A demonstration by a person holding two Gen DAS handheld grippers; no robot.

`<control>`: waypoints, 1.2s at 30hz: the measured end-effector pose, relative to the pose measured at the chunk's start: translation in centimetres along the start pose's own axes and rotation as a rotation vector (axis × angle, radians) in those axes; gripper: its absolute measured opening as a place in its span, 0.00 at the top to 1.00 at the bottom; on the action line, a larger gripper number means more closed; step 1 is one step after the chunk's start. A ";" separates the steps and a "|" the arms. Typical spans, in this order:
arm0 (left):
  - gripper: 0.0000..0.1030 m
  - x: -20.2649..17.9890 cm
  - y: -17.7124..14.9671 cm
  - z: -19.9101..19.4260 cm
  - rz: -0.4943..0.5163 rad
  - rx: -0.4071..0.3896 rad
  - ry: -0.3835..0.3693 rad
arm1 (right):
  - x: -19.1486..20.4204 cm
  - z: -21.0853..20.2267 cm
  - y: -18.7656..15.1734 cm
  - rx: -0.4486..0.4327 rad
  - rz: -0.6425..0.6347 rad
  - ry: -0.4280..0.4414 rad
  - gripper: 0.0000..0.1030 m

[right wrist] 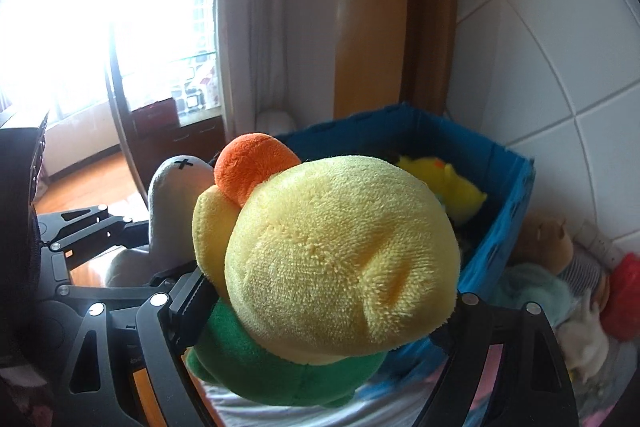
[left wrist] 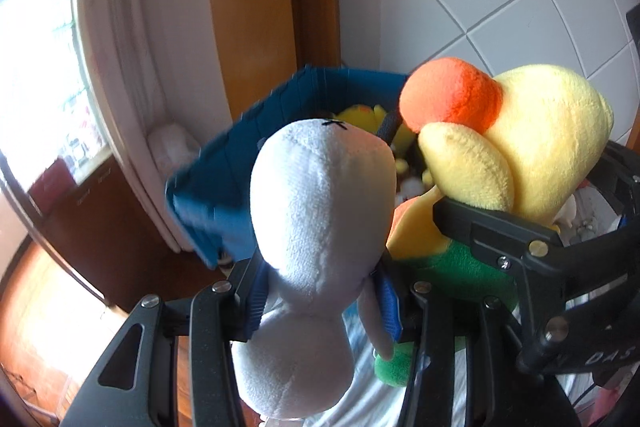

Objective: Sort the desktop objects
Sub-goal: 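Lower the white plush and the duck into the crate with both tools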

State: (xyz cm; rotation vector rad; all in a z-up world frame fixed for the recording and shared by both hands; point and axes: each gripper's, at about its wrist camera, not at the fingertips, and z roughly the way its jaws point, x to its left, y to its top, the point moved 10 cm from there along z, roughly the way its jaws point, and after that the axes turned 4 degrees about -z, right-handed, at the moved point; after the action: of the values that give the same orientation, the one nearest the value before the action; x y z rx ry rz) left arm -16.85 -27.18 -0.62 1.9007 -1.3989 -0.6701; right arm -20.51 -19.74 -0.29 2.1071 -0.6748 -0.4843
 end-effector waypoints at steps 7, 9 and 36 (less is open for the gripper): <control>0.56 -0.3 7.4 3.6 0.054 -0.012 -0.017 | -4.2 2.6 5.2 0.000 0.020 -0.050 0.16; 0.56 -0.5 9.2 5.2 0.067 -0.011 -0.028 | -5.5 3.7 6.4 0.000 0.033 -0.061 0.16; 0.56 0.4 9.5 31.4 0.220 0.383 -0.152 | -17.7 25.6 1.9 0.415 0.274 -0.204 0.16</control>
State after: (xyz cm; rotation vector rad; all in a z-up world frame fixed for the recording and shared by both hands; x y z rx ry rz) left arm -45.67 -36.16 -13.38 1.9685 -1.9132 -0.4710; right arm -49.11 -25.35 -11.51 2.3128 -1.2526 -0.4348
